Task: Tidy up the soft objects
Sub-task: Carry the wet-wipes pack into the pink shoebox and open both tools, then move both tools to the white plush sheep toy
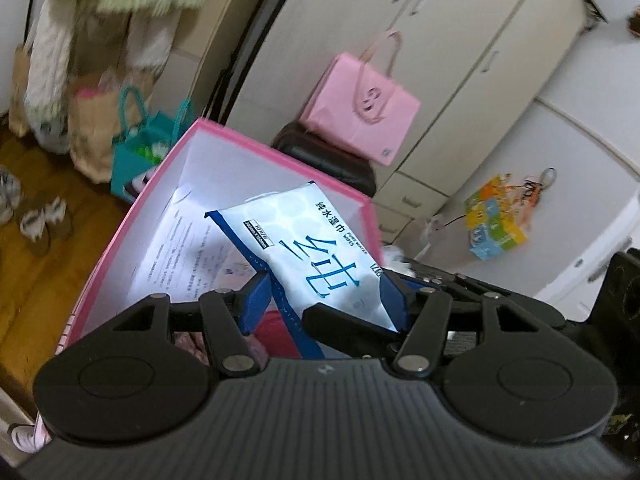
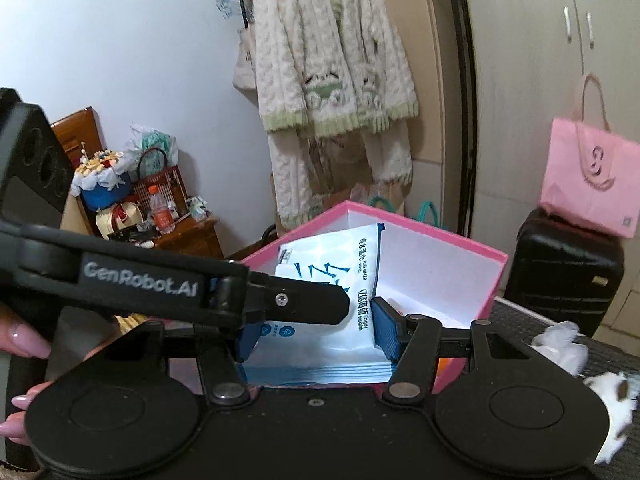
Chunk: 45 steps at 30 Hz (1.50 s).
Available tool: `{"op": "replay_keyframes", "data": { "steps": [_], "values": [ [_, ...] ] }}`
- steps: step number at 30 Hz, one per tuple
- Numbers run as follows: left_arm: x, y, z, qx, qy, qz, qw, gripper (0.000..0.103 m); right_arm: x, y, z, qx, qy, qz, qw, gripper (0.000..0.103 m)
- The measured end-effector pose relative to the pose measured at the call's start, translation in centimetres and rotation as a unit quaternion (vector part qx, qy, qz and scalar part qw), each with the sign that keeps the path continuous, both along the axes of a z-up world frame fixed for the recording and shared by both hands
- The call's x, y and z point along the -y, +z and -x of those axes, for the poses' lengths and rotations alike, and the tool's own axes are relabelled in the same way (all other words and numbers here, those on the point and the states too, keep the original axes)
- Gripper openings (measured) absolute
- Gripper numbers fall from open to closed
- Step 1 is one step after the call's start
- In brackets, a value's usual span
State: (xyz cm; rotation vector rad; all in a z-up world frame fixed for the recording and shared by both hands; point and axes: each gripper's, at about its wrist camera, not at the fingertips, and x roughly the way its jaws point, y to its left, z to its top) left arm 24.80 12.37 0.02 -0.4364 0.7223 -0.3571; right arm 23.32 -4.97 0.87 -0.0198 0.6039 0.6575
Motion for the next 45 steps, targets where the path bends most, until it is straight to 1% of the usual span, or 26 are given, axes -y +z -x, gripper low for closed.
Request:
{"op": "replay_keyframes", "data": {
  "steps": [6, 8, 10, 11, 12, 14, 15, 17, 21, 24, 28, 33, 36, 41, 45],
  "values": [
    [-0.3, -2.2, -2.9, -0.033, 0.018, -0.017, 0.9992, 0.057, -1.1, -2.3, -3.6, -0.037, 0.015, 0.004, 0.999, 0.063],
    [-0.3, -2.6, -3.6, -0.040, 0.021, -0.027, 0.9986, 0.057, -1.5, -2.7, -4.5, -0.040, 0.022, 0.016, 0.999, 0.063],
    [-0.4, -2.8, -4.2, -0.054, 0.023, -0.028, 0.9979, 0.057, -2.2, -3.0, -5.2, -0.040, 0.033, 0.035, 0.998, 0.065],
    [-0.5, -2.8, -4.2, -0.055, 0.024, -0.027, 0.9978, 0.057, -2.3, -3.0, -5.4, -0.040, 0.037, 0.045, 0.998, 0.066],
    [-0.5, -2.7, -4.1, -0.051, 0.026, -0.027, 0.9980, 0.060, -2.4, -3.1, -5.5, -0.039, 0.036, 0.049, 0.997, 0.066],
    [-0.7, -2.3, -3.6, -0.039, 0.033, -0.034, 0.9981, 0.061, -2.4, -3.0, -5.9, -0.044, 0.034, 0.057, 0.997, 0.066],
    [-0.8, -2.0, -3.3, -0.033, 0.040, -0.038, 0.9979, 0.063, -2.3, -3.0, -5.7, -0.045, 0.028, 0.061, 0.997, 0.068],
    [-0.9, -1.5, -2.5, -0.020, 0.040, -0.044, 0.9980, 0.066, -1.9, -2.8, -5.0, -0.043, 0.021, 0.074, 0.996, 0.071],
    [-0.6, -0.5, -0.9, -0.006, 0.021, -0.071, 0.9972, 0.067, -1.4, -2.2, -3.3, -0.030, 0.021, 0.093, 0.995, 0.072],
    [-0.1, 0.6, 0.7, 0.010, 0.006, -0.095, 0.9954, 0.067, -0.7, -1.5, -2.1, -0.025, 0.022, 0.095, 0.995, 0.072],
    [1.0, 2.1, 2.9, 0.041, -0.013, -0.143, 0.9888, 0.067, -0.1, -0.3, -0.4, -0.010, 0.022, 0.106, 0.994, 0.072],
    [2.0, 3.8, 5.7, 0.068, -0.037, -0.179, 0.9808, 0.069, 0.8, 1.2, 1.8, 0.004, 0.021, 0.115, 0.993, 0.072],
    [2.5, 4.8, 7.4, 0.083, -0.048, -0.194, 0.9764, 0.070, 1.5, 2.0, 3.4, 0.014, 0.021, 0.118, 0.993, 0.072],
    [3.4, 6.2, 10.0, 0.095, -0.069, -0.204, 0.9718, 0.072, 3.1, 3.3, 6.1, 0.031, 0.027, 0.118, 0.992, 0.072],
    [4.5, 7.1, 11.7, 0.104, -0.087, -0.211, 0.9680, 0.073, 5.6, 4.4, 8.7, 0.049, 0.029, 0.112, 0.992, 0.072]
  ]
}}
